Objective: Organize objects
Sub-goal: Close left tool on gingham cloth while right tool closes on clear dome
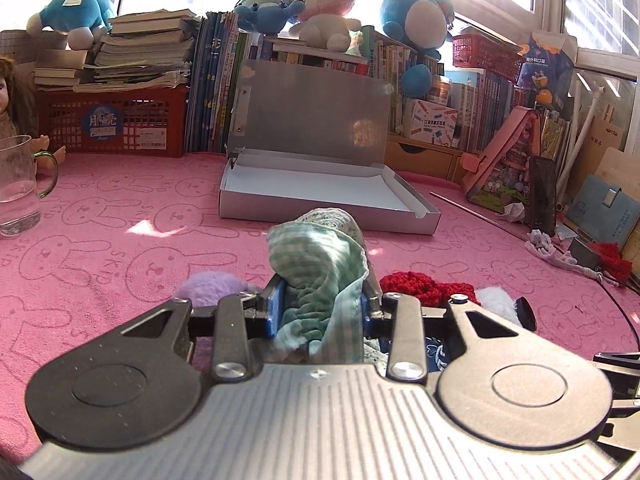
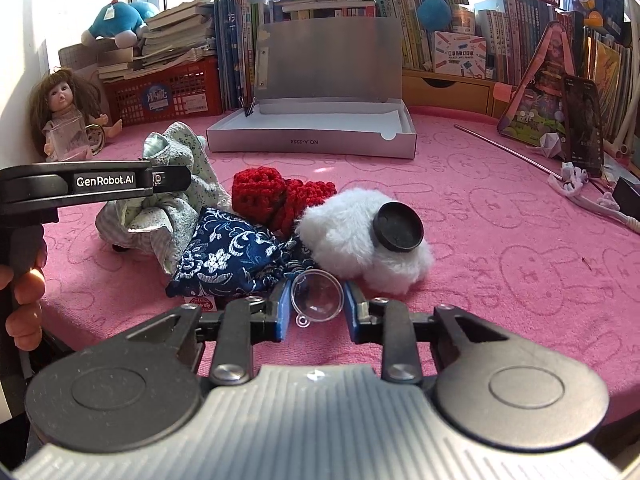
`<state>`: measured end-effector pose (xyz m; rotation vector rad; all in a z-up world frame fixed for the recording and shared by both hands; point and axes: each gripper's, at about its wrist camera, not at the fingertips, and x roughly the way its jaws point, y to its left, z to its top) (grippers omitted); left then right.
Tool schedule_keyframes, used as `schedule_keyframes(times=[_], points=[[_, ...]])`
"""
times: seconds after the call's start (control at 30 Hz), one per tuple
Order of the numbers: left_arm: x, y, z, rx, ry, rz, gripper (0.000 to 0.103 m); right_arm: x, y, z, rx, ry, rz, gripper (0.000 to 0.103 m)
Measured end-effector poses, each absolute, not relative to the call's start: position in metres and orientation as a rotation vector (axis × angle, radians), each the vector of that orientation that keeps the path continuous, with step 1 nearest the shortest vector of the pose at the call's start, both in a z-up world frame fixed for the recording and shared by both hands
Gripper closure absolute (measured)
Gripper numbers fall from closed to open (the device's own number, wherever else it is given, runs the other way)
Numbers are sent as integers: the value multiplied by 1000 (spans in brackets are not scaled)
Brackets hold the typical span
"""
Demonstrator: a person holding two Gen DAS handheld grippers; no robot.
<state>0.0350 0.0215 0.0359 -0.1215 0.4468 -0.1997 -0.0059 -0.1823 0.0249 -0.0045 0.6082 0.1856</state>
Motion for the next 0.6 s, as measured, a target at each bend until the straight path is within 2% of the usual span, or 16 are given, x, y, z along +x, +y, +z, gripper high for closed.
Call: schedule_keyframes(times=[0.13,0.2,0.6], points=[[42,22,30,-98,480,-179,61,-4,-184,22,9,622,180,71],[43,21,26,-89,492,-173,52,-3,-185,21,11,629,179,71],[24,10,12,-13,486,-186,25,-4,-189,17,26,642,171,70]])
